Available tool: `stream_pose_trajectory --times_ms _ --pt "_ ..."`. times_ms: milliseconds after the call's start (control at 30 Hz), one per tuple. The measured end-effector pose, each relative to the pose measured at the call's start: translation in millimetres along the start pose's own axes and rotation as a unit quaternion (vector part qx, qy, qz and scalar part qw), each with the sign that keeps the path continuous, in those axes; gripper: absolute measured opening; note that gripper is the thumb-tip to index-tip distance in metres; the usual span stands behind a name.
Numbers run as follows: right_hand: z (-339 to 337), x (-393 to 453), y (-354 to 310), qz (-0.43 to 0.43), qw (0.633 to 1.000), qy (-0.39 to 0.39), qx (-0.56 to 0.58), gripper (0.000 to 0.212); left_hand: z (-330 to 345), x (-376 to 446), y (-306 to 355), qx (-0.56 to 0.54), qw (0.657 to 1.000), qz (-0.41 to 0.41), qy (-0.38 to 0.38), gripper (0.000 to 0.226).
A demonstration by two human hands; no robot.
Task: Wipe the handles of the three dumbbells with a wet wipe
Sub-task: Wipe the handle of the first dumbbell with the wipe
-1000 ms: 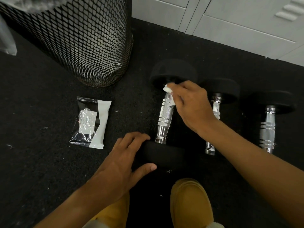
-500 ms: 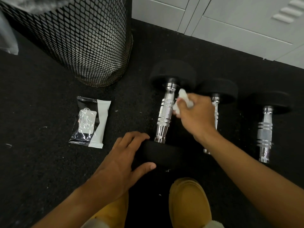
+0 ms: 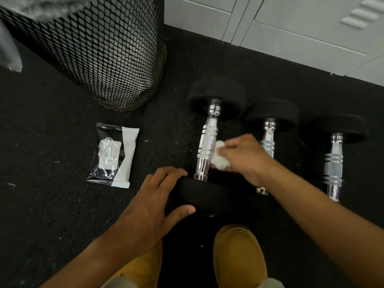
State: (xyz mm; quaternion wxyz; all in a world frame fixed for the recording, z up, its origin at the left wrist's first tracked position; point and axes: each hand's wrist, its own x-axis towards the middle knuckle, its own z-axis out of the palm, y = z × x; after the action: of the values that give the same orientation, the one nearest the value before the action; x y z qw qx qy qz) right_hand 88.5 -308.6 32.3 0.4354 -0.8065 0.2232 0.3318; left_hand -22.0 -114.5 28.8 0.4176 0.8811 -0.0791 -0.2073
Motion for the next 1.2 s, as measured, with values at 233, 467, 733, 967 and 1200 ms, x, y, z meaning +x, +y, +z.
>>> stream_pose_trajectory --times_ms 233,467,733,967,1200 --pt "-5 42 -29 -0.041 0.989 0.139 0.039 0.018 0 1 1 0.003 1.000 0.000 0.000 0.061" --pt "4 6 20 -0.013 0.987 -0.132 -0.086 0.014 -1 0 -3 0.001 1.000 0.001 -0.001 0.062" --pt "-3 45 -17 0.075 0.934 -0.217 0.273 0.034 0 1 1 0.003 1.000 -0.002 -0.002 0.060" --pt "8 56 -14 0.055 0.885 -0.140 0.440 0.033 -1 0 -1 -0.001 1.000 -0.004 -0.006 0.061" --pt "1 28 31 0.105 0.934 -0.263 0.220 0.034 -1 0 0 0.001 1.000 -0.003 -0.008 0.060"
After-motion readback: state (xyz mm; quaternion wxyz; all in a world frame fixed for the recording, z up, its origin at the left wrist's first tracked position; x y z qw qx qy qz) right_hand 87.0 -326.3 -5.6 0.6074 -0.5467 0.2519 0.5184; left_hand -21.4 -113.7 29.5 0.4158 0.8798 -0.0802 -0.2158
